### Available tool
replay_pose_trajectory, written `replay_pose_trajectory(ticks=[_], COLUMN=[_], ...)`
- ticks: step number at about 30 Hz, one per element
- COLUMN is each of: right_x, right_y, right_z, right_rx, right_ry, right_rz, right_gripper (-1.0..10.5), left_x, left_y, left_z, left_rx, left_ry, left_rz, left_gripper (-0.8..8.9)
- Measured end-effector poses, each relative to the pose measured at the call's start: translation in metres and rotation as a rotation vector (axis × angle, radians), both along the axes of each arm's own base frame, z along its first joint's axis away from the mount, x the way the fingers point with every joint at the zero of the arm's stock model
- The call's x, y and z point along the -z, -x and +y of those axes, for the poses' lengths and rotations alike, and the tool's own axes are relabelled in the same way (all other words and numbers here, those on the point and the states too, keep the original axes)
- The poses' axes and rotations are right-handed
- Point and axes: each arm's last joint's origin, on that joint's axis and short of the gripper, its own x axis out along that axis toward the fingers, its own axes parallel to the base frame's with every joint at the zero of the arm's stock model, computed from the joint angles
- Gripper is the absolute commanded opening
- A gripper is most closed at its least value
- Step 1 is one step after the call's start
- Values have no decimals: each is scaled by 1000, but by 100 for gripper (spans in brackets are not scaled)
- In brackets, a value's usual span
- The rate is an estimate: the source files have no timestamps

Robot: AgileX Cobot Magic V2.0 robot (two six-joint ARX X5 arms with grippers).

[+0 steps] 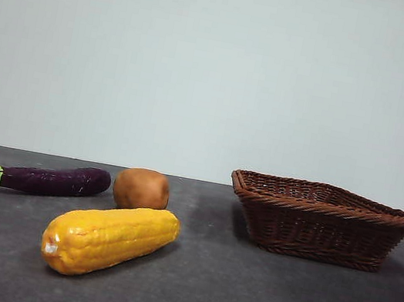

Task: Help me put the vegetables on the table into the basket

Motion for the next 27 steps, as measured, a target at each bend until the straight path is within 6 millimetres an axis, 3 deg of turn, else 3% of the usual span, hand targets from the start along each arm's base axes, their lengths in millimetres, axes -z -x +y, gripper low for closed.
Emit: replay_pose_trajectory(ticks=[6, 15, 22, 27], right_x=[0, 0, 0, -7], right_y=[0, 0, 0, 2], right_z=[0, 1, 6, 6], right_rx=[6, 19, -125, -140], right_ry=[-47, -276, -415, -503], right_rz=[-2, -9, 22, 23], right_gripper=[-1, -2, -3, -3], left_x=[0, 0, 0, -15], left_y=[0, 0, 0, 2], left_z=[0, 0, -2, -5], left_rx=[0, -1, 61, 135], left_ry=[0, 4, 85, 145], left_rz=[0, 0, 3, -30], left_gripper=[0, -1, -5, -5])
